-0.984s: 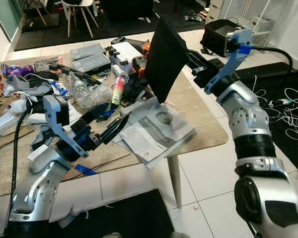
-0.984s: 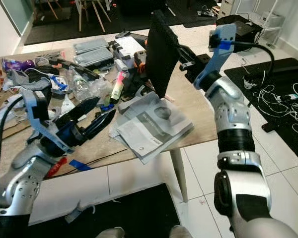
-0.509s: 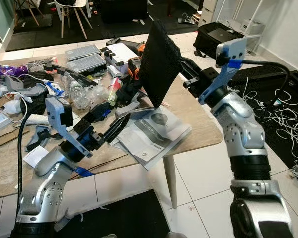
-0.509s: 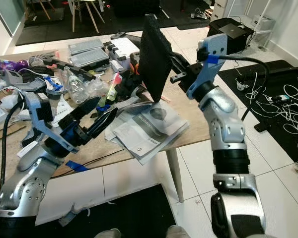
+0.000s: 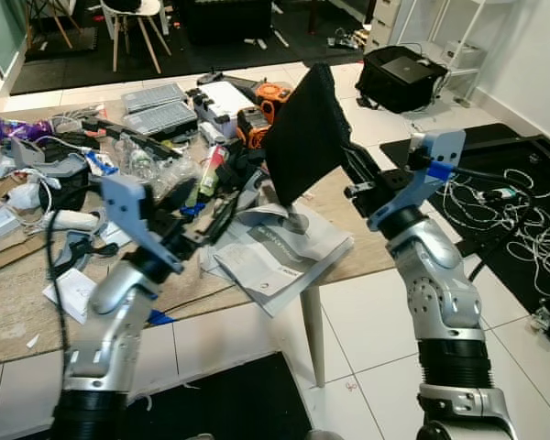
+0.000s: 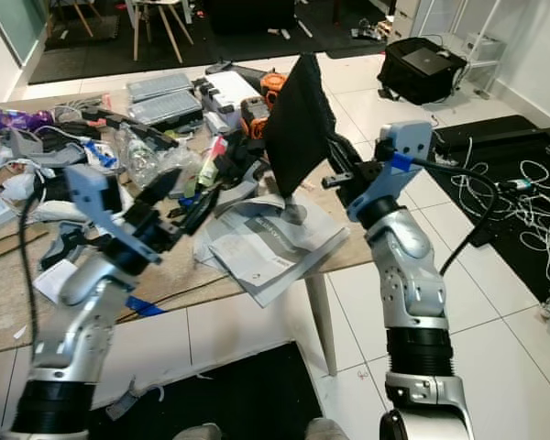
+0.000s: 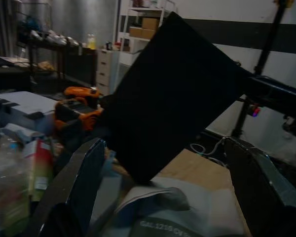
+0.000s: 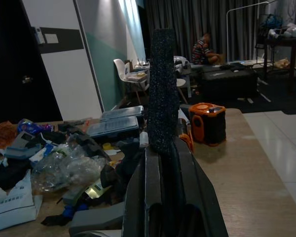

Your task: Picking trash to rubbish bin

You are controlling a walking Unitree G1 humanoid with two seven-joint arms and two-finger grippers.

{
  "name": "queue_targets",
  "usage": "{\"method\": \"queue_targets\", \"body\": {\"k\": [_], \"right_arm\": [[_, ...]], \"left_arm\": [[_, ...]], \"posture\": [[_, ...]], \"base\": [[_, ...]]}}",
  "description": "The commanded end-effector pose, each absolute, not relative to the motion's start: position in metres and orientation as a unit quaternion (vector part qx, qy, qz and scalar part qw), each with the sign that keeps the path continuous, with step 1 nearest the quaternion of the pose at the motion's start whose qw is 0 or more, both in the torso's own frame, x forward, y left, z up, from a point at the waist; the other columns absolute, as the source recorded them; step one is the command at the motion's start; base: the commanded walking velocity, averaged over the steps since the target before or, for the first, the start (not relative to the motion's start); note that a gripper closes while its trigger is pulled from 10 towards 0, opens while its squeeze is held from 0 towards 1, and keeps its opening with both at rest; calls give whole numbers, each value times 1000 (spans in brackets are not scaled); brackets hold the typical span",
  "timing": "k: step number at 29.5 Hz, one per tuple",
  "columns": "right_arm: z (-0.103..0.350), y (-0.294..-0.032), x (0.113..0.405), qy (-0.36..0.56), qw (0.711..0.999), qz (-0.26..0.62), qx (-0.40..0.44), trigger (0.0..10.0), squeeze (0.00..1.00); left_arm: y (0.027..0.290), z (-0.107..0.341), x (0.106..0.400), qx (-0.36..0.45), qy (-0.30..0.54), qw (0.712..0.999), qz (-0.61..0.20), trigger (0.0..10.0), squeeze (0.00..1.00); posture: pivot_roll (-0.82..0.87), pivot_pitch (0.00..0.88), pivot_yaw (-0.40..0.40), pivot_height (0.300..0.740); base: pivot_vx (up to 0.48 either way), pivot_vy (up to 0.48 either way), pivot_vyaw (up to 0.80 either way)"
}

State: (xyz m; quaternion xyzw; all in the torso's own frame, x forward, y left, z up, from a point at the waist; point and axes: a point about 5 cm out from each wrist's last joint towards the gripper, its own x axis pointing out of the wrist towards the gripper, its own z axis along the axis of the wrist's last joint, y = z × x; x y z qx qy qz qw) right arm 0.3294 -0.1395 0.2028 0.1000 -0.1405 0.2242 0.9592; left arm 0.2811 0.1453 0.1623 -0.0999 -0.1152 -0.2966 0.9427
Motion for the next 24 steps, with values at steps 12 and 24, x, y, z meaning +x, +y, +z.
{"method": "queue_targets", "body": {"k": [12, 24], "right_arm": [[169, -135, 321, -93, 964, 240, 64, 10000, 0], [158, -136, 318, -75, 959, 267, 53, 10000, 0]], "left_arm": [[174, 129, 290, 22, -57, 979, -195, 10000, 0], [178, 121, 291, 21, -60, 985, -160, 10000, 0]], "posture": [[42, 0, 17, 740], [30, 0, 7, 740]], "base": [[0, 0, 0], [-91, 0, 0]]}}
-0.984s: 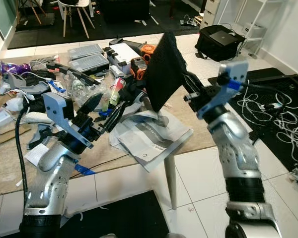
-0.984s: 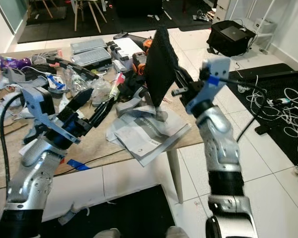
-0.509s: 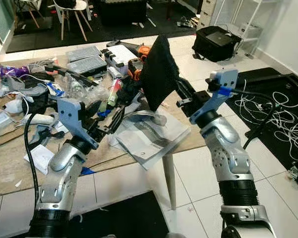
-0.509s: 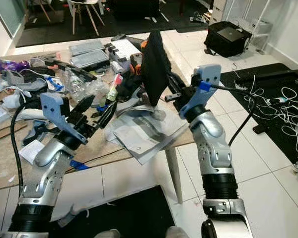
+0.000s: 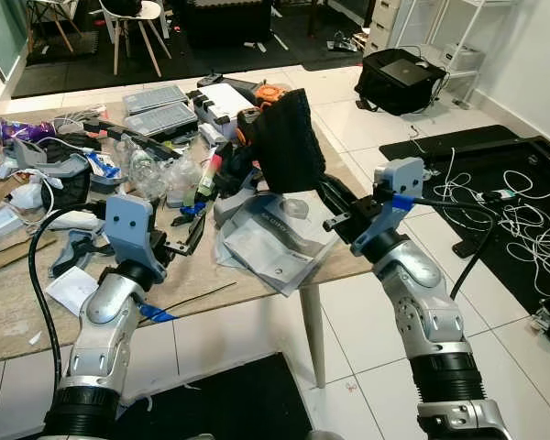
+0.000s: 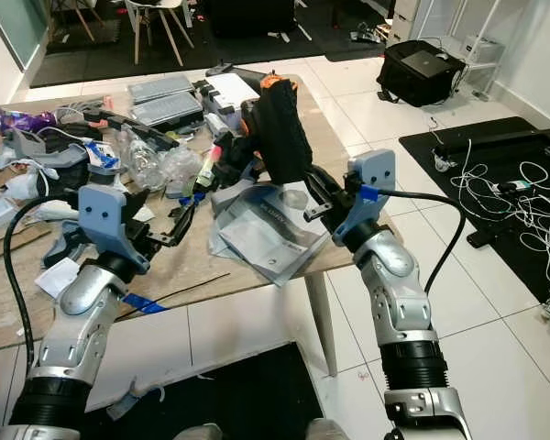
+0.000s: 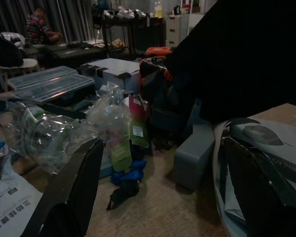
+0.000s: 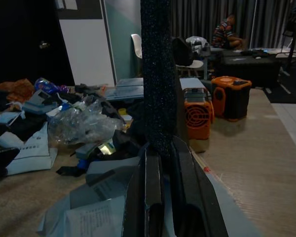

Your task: Picking trash to rubbish bin

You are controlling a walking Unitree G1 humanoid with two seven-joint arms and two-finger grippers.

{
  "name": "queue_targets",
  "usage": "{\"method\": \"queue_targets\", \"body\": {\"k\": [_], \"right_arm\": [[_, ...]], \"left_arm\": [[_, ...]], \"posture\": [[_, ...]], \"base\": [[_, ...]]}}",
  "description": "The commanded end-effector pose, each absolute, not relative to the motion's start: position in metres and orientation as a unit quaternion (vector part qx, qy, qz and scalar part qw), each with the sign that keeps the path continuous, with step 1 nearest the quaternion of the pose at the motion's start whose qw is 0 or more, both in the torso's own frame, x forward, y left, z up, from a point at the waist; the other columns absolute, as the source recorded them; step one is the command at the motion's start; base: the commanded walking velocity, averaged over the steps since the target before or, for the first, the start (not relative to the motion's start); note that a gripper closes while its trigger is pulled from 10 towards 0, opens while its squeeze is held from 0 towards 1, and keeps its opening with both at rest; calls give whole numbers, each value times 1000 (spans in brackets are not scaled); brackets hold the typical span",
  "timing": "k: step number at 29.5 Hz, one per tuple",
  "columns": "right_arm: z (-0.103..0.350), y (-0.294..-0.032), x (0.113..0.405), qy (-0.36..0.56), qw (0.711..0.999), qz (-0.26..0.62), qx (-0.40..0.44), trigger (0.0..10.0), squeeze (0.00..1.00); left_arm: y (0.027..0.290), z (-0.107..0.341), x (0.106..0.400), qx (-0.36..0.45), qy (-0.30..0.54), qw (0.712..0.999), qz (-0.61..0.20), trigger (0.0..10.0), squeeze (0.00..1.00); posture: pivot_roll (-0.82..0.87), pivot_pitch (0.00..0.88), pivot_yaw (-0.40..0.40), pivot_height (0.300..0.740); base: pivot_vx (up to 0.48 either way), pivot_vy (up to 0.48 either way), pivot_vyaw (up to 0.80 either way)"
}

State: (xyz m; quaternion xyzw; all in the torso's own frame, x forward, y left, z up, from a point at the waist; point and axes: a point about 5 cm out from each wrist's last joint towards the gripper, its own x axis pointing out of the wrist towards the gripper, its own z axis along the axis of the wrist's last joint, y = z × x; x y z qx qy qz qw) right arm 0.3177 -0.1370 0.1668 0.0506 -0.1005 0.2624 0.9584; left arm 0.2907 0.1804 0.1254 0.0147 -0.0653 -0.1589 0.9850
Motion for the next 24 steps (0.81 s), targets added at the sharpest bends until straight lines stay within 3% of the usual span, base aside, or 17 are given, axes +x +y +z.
{"method": "queue_targets", "body": {"k": [1, 23, 24], "right_arm": [[158, -136, 318, -75, 959, 267, 53, 10000, 0], [160, -136, 317, -84, 956, 277, 54, 10000, 0], [166, -139, 318, -108, 958, 265, 10, 10000, 0]], "left_arm": [[178, 121, 291, 21, -60, 985, -160, 10000, 0], [167, 129, 287, 27, -78, 980, -183, 10000, 0], [167, 130, 287, 25, -81, 979, -186, 10000, 0]], "posture": [[30, 0, 7, 740], [34, 0, 7, 740], [37, 0, 4, 740]], "base": [[-289, 0, 0], [-332, 0, 0], [0, 0, 0]]}}
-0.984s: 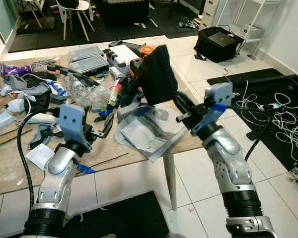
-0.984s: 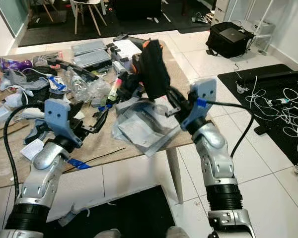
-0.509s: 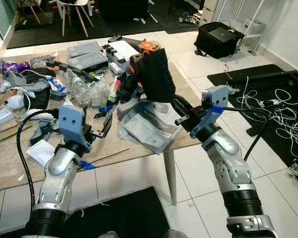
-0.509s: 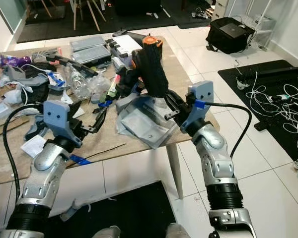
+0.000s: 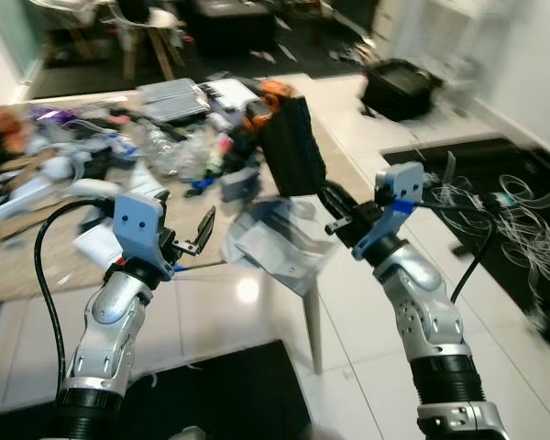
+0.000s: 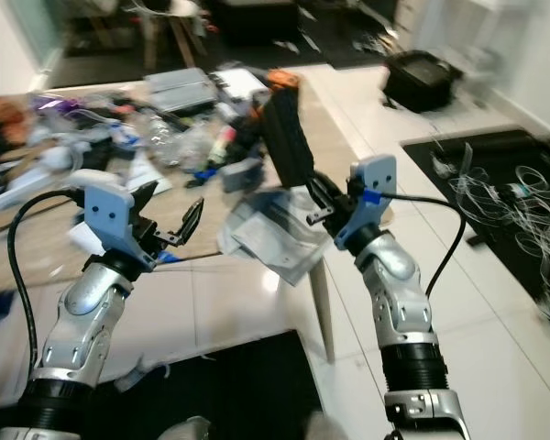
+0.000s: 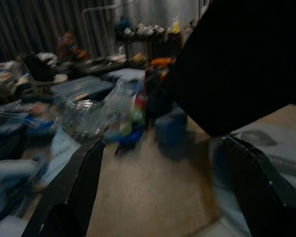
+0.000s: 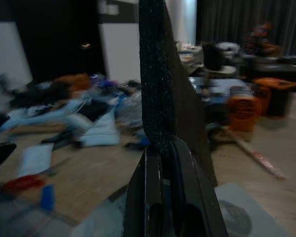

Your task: Picking trash to rubbish bin

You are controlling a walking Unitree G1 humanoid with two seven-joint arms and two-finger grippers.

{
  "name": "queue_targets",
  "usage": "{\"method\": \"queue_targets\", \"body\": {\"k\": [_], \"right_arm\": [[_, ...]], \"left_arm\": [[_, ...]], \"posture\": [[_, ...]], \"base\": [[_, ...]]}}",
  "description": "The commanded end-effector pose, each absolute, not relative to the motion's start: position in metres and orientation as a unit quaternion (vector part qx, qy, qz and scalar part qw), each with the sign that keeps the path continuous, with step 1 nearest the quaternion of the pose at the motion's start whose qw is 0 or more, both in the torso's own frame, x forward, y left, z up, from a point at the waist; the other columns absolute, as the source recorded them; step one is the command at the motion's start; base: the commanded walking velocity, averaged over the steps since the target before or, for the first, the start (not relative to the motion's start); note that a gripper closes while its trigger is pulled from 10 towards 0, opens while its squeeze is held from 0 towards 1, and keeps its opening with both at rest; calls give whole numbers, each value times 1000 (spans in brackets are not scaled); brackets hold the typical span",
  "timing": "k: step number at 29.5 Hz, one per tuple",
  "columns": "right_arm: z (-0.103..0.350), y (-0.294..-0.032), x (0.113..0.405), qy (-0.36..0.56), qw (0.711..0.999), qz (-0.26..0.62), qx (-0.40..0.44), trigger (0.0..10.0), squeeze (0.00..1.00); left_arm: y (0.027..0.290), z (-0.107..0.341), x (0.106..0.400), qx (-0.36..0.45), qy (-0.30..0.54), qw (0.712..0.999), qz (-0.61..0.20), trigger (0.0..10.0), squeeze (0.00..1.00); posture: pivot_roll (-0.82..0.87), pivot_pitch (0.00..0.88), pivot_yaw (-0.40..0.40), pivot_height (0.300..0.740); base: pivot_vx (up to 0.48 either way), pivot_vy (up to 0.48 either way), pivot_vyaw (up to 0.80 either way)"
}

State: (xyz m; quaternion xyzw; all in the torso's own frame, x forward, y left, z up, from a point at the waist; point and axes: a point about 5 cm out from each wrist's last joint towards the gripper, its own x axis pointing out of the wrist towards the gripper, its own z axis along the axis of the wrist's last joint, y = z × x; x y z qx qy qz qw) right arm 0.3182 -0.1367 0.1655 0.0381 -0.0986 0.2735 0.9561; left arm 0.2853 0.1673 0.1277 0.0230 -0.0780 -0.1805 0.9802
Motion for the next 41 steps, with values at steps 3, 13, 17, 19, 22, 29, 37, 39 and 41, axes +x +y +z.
{"method": "queue_targets", "body": {"k": [3, 13, 17, 19, 22, 29, 37, 39, 41], "right_arm": [[183, -154, 325, -152, 966, 203, -56, 10000, 0], [268, -175, 321, -356, 856, 107, -360, 10000, 0], [281, -151, 321, -391, 831, 135, -372, 10000, 0], [275, -144, 323, -375, 851, 170, -327, 10000, 0], [266, -135, 324, -337, 878, 222, -259, 10000, 0], [221, -104, 314, -221, 893, 365, -142, 10000, 0], [207, -91, 309, -200, 887, 395, -131, 10000, 0], [206, -90, 308, -196, 886, 400, -128, 10000, 0], [205, -89, 308, -189, 886, 406, -124, 10000, 0]], "left_arm": [[167, 131, 286, 26, -83, 979, -186, 10000, 0], [165, 130, 284, 20, -82, 977, -195, 10000, 0], [162, 129, 283, 19, -82, 976, -201, 10000, 0], [162, 130, 282, 19, -82, 976, -201, 10000, 0], [163, 130, 282, 19, -82, 976, -201, 10000, 0], [158, 128, 282, 19, -78, 975, -209, 10000, 0], [159, 128, 283, 17, -73, 975, -208, 10000, 0], [159, 128, 283, 17, -71, 975, -208, 10000, 0], [158, 128, 283, 17, -70, 975, -209, 10000, 0]], "posture": [[39, 0, 5, 740], [30, 0, 11, 740], [41, 0, 7, 740], [41, 0, 7, 740], [41, 0, 7, 740], [34, 0, 4, 740], [39, 0, 0, 740], [38, 0, 2, 740], [37, 0, 1, 740]], "base": [[0, 0, 0], [0, 0, 0], [0, 0, 0], [0, 0, 0], [0, 0, 0], [0, 0, 0], [-69, 0, 0], [-313, 0, 0], [-382, 0, 0]]}}
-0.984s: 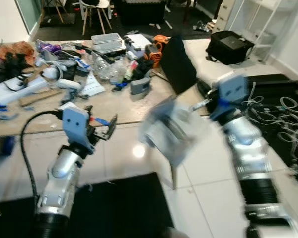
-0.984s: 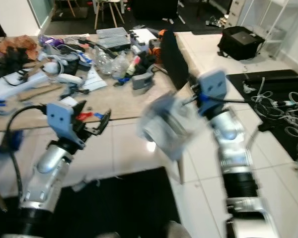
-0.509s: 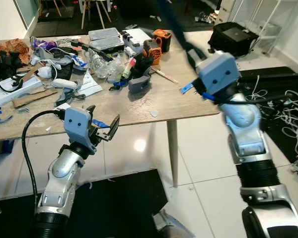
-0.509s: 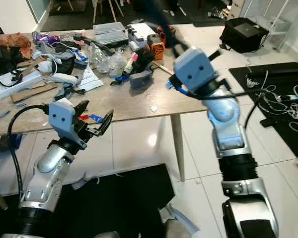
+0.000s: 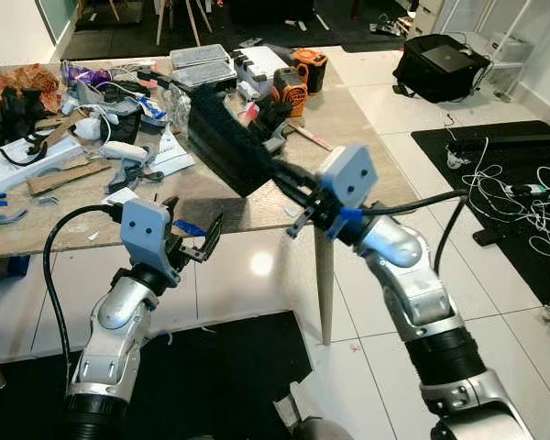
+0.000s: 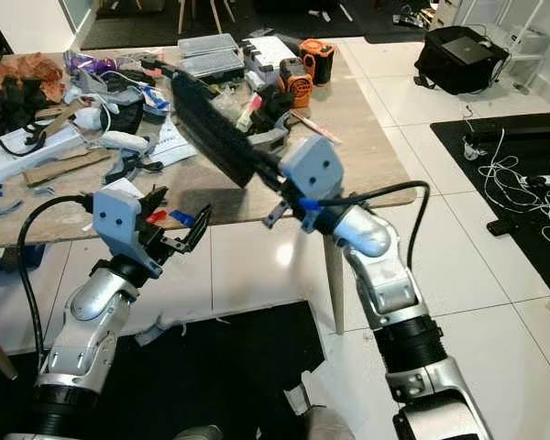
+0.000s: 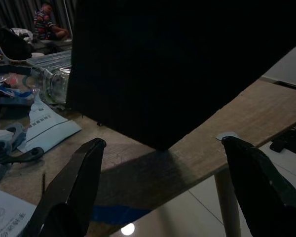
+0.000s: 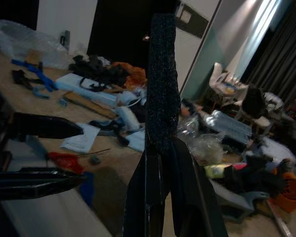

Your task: Picking trash to rubbish bin

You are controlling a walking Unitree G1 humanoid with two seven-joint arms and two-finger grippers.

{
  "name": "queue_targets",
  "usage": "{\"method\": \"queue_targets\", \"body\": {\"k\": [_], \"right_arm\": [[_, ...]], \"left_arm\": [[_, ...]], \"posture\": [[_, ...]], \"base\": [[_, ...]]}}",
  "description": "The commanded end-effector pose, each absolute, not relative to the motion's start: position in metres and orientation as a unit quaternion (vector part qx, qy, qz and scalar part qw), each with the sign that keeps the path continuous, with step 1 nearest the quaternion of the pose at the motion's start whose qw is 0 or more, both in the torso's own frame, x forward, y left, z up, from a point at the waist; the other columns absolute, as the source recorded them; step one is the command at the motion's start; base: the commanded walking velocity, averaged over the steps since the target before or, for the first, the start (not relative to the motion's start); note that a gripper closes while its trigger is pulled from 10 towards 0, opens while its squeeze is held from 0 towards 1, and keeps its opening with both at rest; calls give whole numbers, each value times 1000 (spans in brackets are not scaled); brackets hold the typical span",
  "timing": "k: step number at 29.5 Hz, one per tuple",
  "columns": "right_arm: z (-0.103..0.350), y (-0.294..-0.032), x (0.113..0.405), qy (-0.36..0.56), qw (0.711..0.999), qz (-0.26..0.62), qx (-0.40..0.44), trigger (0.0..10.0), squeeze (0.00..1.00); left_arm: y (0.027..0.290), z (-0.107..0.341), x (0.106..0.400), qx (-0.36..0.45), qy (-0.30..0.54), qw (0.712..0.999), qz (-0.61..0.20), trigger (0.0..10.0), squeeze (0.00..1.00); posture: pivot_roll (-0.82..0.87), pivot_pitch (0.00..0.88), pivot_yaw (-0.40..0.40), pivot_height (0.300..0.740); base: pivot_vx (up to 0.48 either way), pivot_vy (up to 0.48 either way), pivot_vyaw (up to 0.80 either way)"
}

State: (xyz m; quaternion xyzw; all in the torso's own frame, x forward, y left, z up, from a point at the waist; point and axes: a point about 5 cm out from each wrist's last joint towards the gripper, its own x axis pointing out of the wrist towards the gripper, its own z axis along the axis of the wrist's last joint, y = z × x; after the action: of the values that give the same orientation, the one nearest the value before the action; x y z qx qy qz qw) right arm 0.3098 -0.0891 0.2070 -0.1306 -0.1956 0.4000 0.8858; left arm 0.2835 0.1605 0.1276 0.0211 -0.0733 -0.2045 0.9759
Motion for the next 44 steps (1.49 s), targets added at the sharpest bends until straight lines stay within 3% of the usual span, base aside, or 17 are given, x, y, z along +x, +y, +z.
{"method": "queue_targets", "body": {"k": [1, 17, 33, 44], "right_arm": [[204, -90, 308, -183, 887, 407, -123, 10000, 0], [181, -102, 313, -138, 912, 373, -102, 10000, 0], [181, -106, 317, -130, 920, 359, -90, 10000, 0], [175, -119, 326, -92, 949, 300, -33, 10000, 0]], "left_arm": [[157, 127, 283, 17, -69, 975, -211, 10000, 0], [156, 127, 284, 19, -67, 974, -215, 10000, 0], [155, 127, 284, 18, -65, 973, -221, 10000, 0], [155, 127, 284, 18, -65, 972, -224, 10000, 0]], "posture": [[37, 0, 1, 740], [37, 0, 1, 740], [37, 0, -2, 740], [37, 0, -2, 740]], "base": [[-398, 0, 0], [-407, 0, 0], [-408, 0, 0], [-409, 0, 0]]}}
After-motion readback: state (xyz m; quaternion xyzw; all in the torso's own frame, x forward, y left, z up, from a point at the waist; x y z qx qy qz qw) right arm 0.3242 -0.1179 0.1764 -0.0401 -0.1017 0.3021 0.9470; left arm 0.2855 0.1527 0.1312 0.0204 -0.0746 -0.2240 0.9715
